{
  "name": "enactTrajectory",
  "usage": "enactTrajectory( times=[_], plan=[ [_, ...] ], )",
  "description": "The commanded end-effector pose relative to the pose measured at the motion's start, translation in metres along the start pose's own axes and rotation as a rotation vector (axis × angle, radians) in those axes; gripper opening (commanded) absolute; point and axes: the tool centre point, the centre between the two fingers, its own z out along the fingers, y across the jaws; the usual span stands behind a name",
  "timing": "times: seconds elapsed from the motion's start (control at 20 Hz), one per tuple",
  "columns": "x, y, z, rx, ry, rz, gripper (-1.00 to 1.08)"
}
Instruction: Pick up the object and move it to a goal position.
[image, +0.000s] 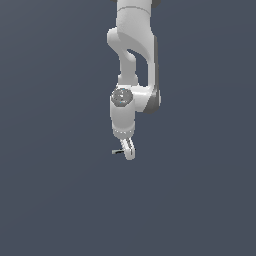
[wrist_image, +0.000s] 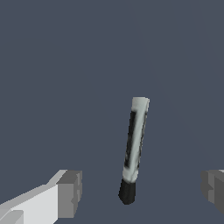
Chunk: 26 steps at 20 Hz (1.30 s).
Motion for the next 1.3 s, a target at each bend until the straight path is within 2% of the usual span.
enactTrajectory(
  times=[0.0,0.35,0.75,1.25],
  plan=[
    [0.001,0.001,0.004,-0.001,0.002,0.05,1.0],
    [0.002,0.004,0.01,-0.002,0.005,0.129,1.0],
    [0.002,0.004,0.014,-0.002,0.005,0.137,1.0],
    [0.002,0.006,0.054,-0.002,0.005,0.141,1.0]
  ],
)
